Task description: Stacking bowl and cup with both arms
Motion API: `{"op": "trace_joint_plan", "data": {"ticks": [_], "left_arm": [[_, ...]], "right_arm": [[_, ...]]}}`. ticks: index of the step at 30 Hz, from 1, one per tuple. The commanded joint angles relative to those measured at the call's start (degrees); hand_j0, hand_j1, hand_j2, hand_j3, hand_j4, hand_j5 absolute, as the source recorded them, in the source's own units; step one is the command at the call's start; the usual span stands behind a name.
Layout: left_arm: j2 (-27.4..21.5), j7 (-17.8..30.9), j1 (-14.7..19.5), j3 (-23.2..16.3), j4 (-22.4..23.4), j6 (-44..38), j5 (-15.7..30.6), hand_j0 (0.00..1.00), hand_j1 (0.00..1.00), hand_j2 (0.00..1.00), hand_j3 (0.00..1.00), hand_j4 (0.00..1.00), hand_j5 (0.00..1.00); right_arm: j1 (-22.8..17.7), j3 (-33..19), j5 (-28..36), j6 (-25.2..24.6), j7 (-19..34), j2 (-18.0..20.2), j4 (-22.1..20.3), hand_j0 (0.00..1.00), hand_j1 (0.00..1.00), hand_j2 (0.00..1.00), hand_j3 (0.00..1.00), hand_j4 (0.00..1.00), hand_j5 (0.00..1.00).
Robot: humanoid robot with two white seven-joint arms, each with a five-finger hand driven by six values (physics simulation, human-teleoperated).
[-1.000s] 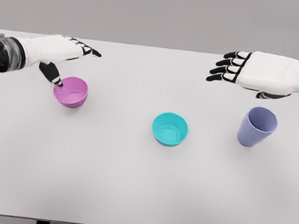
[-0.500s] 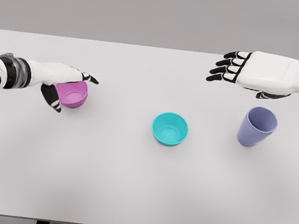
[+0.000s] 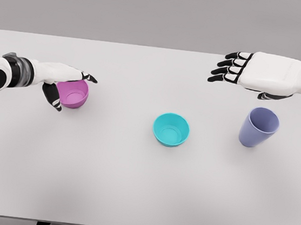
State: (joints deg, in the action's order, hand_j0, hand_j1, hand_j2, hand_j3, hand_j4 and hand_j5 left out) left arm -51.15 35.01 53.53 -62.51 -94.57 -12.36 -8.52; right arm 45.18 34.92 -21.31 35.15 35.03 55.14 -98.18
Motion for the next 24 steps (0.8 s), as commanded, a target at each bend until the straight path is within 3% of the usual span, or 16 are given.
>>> {"op": "trace_joint_plan", "data": {"ticks": [1, 14, 24], "left_arm": [[0.17, -0.01, 0.0, 0.02, 0.52, 0.06, -0.09, 1.0, 1.0, 1.0, 1.0, 1.0, 1.0], [2.72, -0.01, 0.0, -0.16, 5.01, 0.41, -1.94, 1.0, 1.0, 1.0, 1.0, 1.0, 1.0], [3.69, -0.01, -0.35, -0.25, 5.45, 0.5, -2.99, 1.0, 1.0, 1.0, 1.0, 1.0, 1.0]], "right_arm": [[0.0, -0.03, 0.22, -0.15, -0.03, 0.06, 0.0, 1.0, 1.0, 1.0, 1.0, 1.0, 1.0], [0.09, -0.03, 0.22, -0.15, -0.03, 0.06, 0.0, 1.0, 1.0, 1.0, 1.0, 1.0, 1.0], [0.09, -0.03, 0.22, -0.15, -0.03, 0.06, 0.0, 1.0, 1.0, 1.0, 1.0, 1.0, 1.0]]}}
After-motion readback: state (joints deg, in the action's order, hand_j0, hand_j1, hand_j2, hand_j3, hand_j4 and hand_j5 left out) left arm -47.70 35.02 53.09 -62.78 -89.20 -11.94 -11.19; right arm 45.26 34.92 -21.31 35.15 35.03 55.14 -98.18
